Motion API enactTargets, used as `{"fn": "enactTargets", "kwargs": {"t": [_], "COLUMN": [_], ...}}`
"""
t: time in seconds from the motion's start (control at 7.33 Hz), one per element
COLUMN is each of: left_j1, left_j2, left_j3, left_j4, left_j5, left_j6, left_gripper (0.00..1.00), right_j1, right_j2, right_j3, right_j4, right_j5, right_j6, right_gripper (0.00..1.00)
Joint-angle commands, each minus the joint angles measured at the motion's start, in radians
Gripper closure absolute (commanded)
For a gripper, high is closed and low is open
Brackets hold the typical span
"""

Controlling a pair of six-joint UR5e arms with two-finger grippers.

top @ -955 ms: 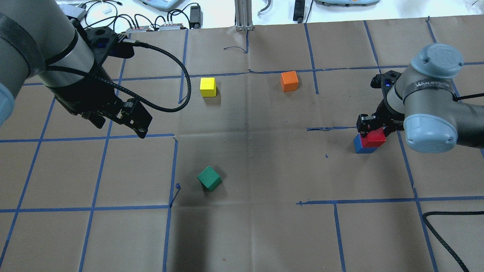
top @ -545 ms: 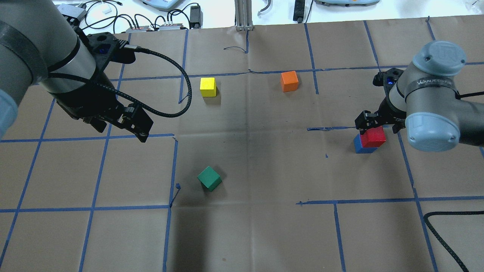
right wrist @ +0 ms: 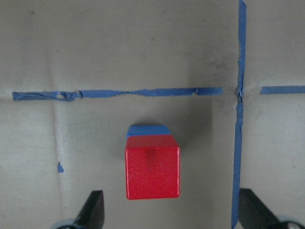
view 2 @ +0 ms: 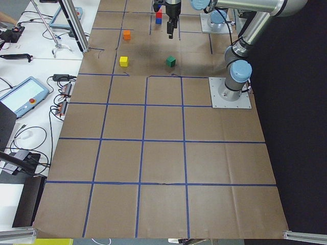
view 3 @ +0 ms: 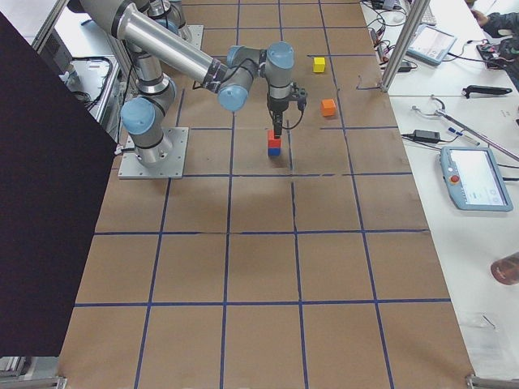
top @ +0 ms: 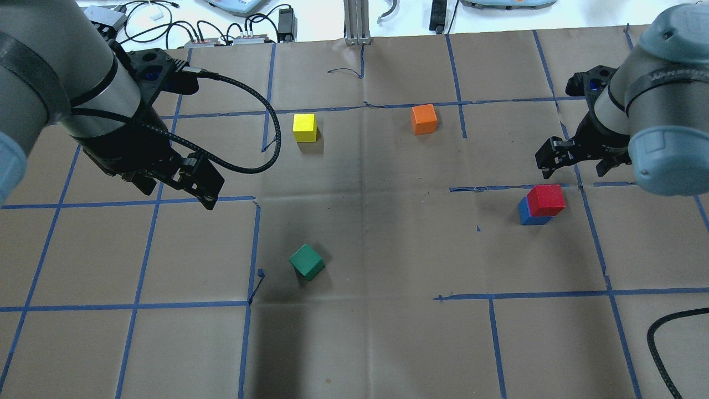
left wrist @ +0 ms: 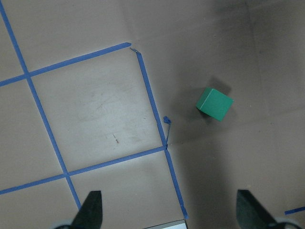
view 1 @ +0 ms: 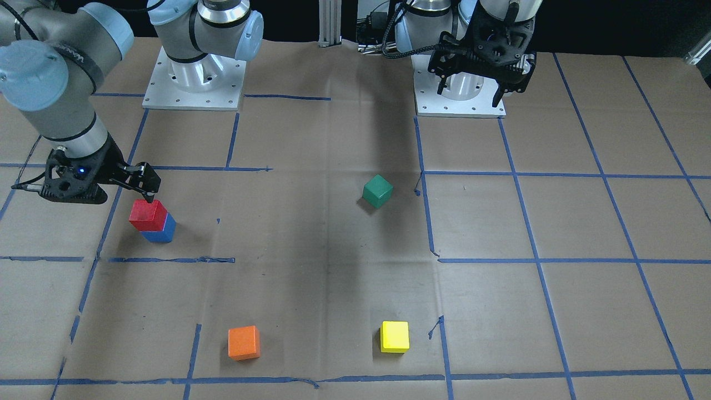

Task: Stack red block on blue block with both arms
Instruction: 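Open the right gripper and raise it off the stack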

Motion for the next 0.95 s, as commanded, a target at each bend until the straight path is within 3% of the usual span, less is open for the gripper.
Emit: {"fn": "enactTargets", "kwargs": {"t": [0.0,0.41,0.82], "left_j1": [0.000,0.002,0.002], "left_j2": [0.001,0.000,0.000], "left_j3": [-0.001,-0.001,-0.001], "left_j4": [0.000,0.001,0.000], "left_j5": [0.002,-0.002,-0.002], "left_j6": [0.002,0.000,-0.001], "left_gripper": [0.00,0.00,0.00], "right_j1": [0.081,0.169,0.191], "right_j2": [-0.026,-0.020,0.012], "right_j3": [-0.126,-0.320,-0.361], "right_j4": [0.127,0.400,0.431], "right_j5": [0.002,0.011,0.029], "right_j6": [0.065,0.173,0.174], "right_gripper": [0.00,0.00,0.00]}}
